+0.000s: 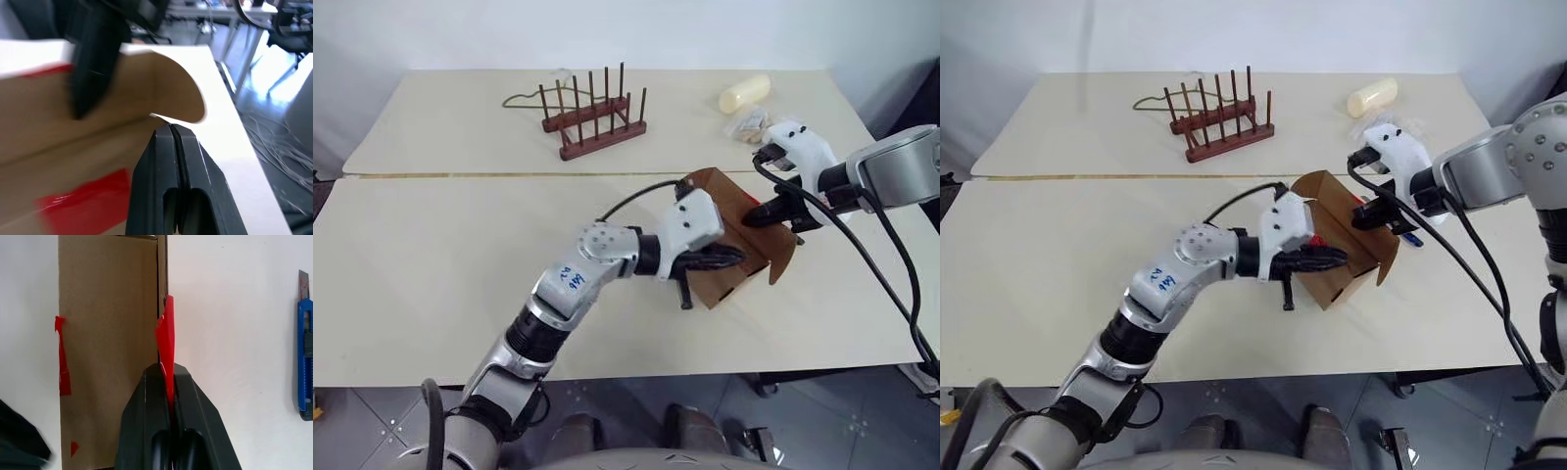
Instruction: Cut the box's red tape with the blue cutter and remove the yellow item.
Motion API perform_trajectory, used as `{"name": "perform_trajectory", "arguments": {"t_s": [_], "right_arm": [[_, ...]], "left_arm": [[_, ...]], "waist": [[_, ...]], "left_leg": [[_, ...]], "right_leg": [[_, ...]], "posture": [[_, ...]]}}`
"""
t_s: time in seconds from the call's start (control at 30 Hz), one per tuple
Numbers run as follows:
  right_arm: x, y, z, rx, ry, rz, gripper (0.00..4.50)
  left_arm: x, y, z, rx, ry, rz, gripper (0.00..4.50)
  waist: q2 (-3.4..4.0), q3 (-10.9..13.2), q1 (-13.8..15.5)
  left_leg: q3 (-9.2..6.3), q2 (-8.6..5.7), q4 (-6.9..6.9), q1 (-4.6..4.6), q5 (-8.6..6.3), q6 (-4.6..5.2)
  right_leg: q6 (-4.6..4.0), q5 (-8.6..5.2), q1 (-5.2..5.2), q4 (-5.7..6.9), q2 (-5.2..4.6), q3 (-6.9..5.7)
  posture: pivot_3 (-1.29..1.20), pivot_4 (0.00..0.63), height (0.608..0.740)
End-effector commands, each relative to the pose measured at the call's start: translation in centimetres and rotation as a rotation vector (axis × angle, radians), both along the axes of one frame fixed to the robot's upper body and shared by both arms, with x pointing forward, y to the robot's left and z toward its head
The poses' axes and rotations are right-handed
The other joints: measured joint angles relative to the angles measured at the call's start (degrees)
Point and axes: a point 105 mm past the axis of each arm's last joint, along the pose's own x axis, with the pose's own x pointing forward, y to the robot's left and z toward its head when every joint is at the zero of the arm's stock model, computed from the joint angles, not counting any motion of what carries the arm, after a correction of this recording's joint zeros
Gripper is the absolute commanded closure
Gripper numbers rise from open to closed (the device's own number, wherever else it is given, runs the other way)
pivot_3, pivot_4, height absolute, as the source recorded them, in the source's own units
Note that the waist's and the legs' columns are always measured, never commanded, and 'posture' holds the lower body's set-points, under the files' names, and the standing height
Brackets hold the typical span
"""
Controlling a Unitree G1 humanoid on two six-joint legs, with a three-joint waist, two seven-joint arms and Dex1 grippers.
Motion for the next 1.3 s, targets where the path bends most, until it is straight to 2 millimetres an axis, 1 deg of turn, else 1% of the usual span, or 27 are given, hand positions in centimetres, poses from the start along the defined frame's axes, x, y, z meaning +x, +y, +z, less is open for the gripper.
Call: {"name": "perform_trajectory", "arguments": {"t_s": [0.03,0.17,0.27,0.37,0.47,0.57,0.63,0.8,0.9,1.03,1.1,1.2,1.3], "right_arm": [[-0.5,1.0,-1.0,0.019,0.039,0.043,4.48],[-0.8,1.1,-1.2,0.029,0.051,0.053,4.48],[-1.5,0.9,-1.4,0.032,0.071,0.069,4.48],[-2.0,1.1,-1.6,0.040,0.096,0.092,4.48],[-2.2,1.3,-1.7,0.052,0.115,0.108,4.48],[-2.4,1.4,-1.8,0.068,0.134,0.117,4.48],[-2.5,1.5,-1.8,0.072,0.139,0.120,4.48],[-2.2,1.4,-1.9,0.066,0.124,0.099,4.48],[-1.7,1.1,-2.0,0.054,0.099,0.065,4.48],[-0.8,0.6,-1.9,0.030,0.062,0.014,4.48],[-0.6,0.4,-1.9,0.028,0.055,0.000,4.48],[-0.2,0.0,-1.8,0.020,0.041,-0.028,4.48],[0.1,-0.3,-1.6,0.020,0.036,-0.041,4.48]], "left_arm": [[0.7,-0.1,-1.3,0.015,-0.024,0.058,4.50],[0.9,0.3,-2.3,0.031,-0.001,0.085,4.50],[1.4,0.9,-1.9,0.004,0.001,0.125,4.50],[1.9,1.5,-2.0,0.023,-0.010,0.156,4.50],[1.8,1.5,-1.0,-0.014,-0.028,0.140,4.50],[1.8,1.3,0.8,-0.081,-0.038,0.135,4.50],[1.9,1.2,1.1,-0.087,-0.041,0.132,4.50],[1.5,1.2,-0.5,-0.011,-0.011,0.106,4.50],[0.9,1.3,-0.8,-0.008,0.006,0.082,4.50],[-0.5,0.8,-1.1,-0.013,0.037,0.019,4.50],[-0.4,1.0,-1.3,-0.004,0.048,0.033,4.50],[0.2,1.7,-2.3,0.042,0.067,0.076,4.50],[1.1,2.4,-3.1,0.070,0.076,0.141,4.50]], "waist": [[-0.01,0.00,0.14],[-0.03,-0.02,0.28],[-0.05,-0.03,0.43],[-0.06,-0.04,0.57],[-0.07,-0.04,0.55],[-0.07,-0.04,0.54],[-0.07,-0.04,0.54],[-0.07,-0.04,0.48],[-0.08,-0.04,0.47],[-0.08,-0.05,0.40],[-0.09,-0.05,0.39],[-0.09,-0.06,0.34],[-0.10,-0.07,0.33]], "left_leg": [[-0.01,0.02,0.08,0.00,0.00,0.00],[-0.01,0.03,0.45,-0.02,-0.03,0.05],[-0.02,0.06,0.58,-0.02,-0.04,0.06],[-0.04,0.06,0.67,-0.04,-0.06,0.12],[-0.03,0.06,0.67,-0.04,-0.08,0.15],[-0.06,0.06,0.64,-0.07,-0.09,0.16],[-0.05,0.06,0.61,-0.08,-0.10,0.18],[-0.04,0.05,0.55,-0.09,-0.11,0.18],[-0.04,0.06,0.56,-0.07,-0.11,0.18],[-0.02,0.07,0.61,-0.06,-0.11,0.18],[-0.02,0.07,0.64,-0.05,-0.11,0.18],[-0.01,0.07,0.71,-0.03,-0.10,0.18],[0.01,0.07,0.74,-0.02,-0.10,0.19]], "right_leg": [[-0.01,0.00,0.00,0.06,0.00,0.00],[-0.06,0.03,0.08,0.20,-0.01,0.05],[-0.11,0.06,0.12,0.25,-0.01,0.07],[-0.13,0.07,0.15,0.24,-0.02,0.09],[-0.13,0.08,0.15,0.24,-0.02,0.10],[-0.13,0.08,0.14,0.22,-0.02,0.08],[-0.13,0.08,0.12,0.21,-0.02,0.06],[-0.12,0.08,0.11,0.18,-0.01,0.03],[-0.12,0.08,0.12,0.19,-0.02,0.03],[-0.13,0.08,0.12,0.21,-0.02,0.06],[-0.13,0.08,0.14,0.22,-0.02,0.07],[-0.14,0.09,0.16,0.26,-0.02,0.11],[-0.15,0.10,0.16,0.29,-0.02,0.15]], "posture": [[0.00,0.150,0.740],[0.00,0.150,0.740],[0.00,0.150,0.740],[0.00,0.150,0.740],[0.00,0.150,0.740],[0.00,0.150,0.740],[0.00,0.150,0.740],[0.00,0.150,0.740],[0.00,0.150,0.740],[0.00,0.150,0.740],[0.00,0.150,0.740],[0.00,0.150,0.740],[0.00,0.150,0.740]]}}
